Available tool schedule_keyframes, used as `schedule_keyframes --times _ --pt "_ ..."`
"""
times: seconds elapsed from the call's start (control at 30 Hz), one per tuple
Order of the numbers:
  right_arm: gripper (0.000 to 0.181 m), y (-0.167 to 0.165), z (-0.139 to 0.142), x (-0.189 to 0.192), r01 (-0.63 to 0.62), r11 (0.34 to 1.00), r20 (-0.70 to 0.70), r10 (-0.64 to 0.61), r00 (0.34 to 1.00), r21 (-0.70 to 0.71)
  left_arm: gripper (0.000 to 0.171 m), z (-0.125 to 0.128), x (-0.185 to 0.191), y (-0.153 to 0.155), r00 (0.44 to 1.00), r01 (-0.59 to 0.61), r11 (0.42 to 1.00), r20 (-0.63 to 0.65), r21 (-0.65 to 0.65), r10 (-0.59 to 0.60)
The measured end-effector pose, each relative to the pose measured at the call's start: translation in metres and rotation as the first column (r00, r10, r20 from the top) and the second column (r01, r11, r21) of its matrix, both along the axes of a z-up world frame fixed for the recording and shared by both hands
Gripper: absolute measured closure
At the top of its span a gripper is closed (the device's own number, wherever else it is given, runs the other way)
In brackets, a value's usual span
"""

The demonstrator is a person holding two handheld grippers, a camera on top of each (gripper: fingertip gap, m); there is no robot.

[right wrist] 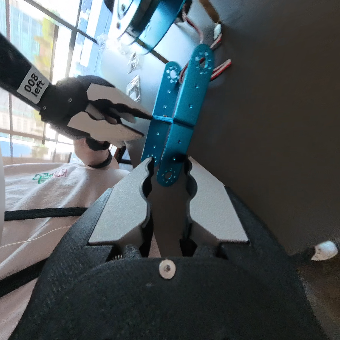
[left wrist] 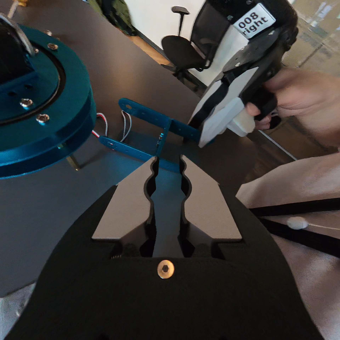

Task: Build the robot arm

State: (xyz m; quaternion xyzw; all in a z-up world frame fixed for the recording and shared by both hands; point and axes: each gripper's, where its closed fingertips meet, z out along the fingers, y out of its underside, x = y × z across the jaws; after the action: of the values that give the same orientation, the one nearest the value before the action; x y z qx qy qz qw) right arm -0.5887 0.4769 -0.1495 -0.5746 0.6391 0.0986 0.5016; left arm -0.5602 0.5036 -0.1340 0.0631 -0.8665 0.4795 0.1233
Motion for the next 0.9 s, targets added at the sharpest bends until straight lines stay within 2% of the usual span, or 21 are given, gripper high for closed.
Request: schedule_keyframes --times 0.1,0.2,0.23,0.3,0.37,0.47,0.5,0.57,0.63,0.67,0.7,0.73,0.8,0.9 --pt "0.148 0.011 -0.001 -0.012 -0.177 0.984 0.010 0.177 0.984 -0.036 0.143 -0.004 0.001 -0.001 0.991 -0.135 0.990 -0.021 0.037 0.135" --pt "0.145 0.023 0.001 -0.020 -0.319 0.947 0.044 0.320 0.946 -0.035 0.144 -0.024 0.000 0.004 0.964 -0.257 0.953 -0.029 0.160 0.265" --pt "0.145 0.026 0.001 -0.021 -0.354 0.935 0.057 0.355 0.933 -0.029 0.144 -0.024 0.001 0.004 0.954 -0.292 0.943 -0.016 0.159 0.299" --pt "0.145 0.028 0.002 -0.025 -0.422 0.907 0.067 0.421 0.904 -0.012 0.156 -0.026 0.006 0.008 0.941 -0.338 0.921 0.042 0.193 0.337" --pt "0.145 0.023 0.003 -0.033 -0.483 0.876 0.072 0.483 0.873 -0.014 0.160 -0.027 0.009 0.008 0.933 -0.359 0.906 0.044 0.224 0.358" --pt "0.143 0.007 0.022 -0.033 -0.522 0.853 0.204 0.512 0.835 -0.005 0.165 -0.028 0.018 0.014 0.923 -0.381 0.880 0.063 0.283 0.380" --pt "0.144 -0.003 0.030 -0.029 -0.523 0.852 0.275 0.509 0.816 -0.026 0.166 -0.028 0.022 0.017 0.921 -0.387 0.872 0.081 0.299 0.381" --pt "0.148 -0.031 0.044 -0.008 -0.475 0.864 0.465 0.495 0.734 -0.168 0.166 -0.029 0.026 0.024 0.928 -0.372 0.871 0.108 0.322 0.357" --pt "0.150 -0.071 0.048 0.028 -0.302 0.879 0.611 0.475 0.634 -0.369 0.166 -0.029 0.026 0.030 0.949 -0.316 0.886 0.109 0.338 0.296" --pt "0.149 -0.092 0.046 0.046 -0.229 0.864 0.628 0.487 0.607 -0.449 0.166 -0.029 0.024 0.032 0.958 -0.285 0.893 0.094 0.348 0.270" --pt "0.141 -0.111 0.040 0.062 -0.201 0.838 0.615 0.515 0.597 -0.507 0.167 -0.029 0.023 0.034 0.966 -0.259 0.899 0.078 0.352 0.247" --pt "0.126 -0.127 0.034 0.076 -0.208 0.819 0.584 0.536 0.609 -0.535 0.166 -0.028 0.023 0.034 0.971 -0.239 0.908 0.067 0.344 0.230" --pt "0.127 -0.156 0.030 0.105 -0.216 0.815 0.551 0.533 0.642 -0.538 0.162 -0.027 0.022 0.029 0.976 -0.216 0.928 0.043 0.304 0.213" --pt "0.139 -0.192 0.036 0.148 -0.156 0.799 0.576 0.538 0.615 -0.581 0.158 -0.026 0.024 0.023 0.975 -0.212 0.943 -0.010 0.255 0.222"
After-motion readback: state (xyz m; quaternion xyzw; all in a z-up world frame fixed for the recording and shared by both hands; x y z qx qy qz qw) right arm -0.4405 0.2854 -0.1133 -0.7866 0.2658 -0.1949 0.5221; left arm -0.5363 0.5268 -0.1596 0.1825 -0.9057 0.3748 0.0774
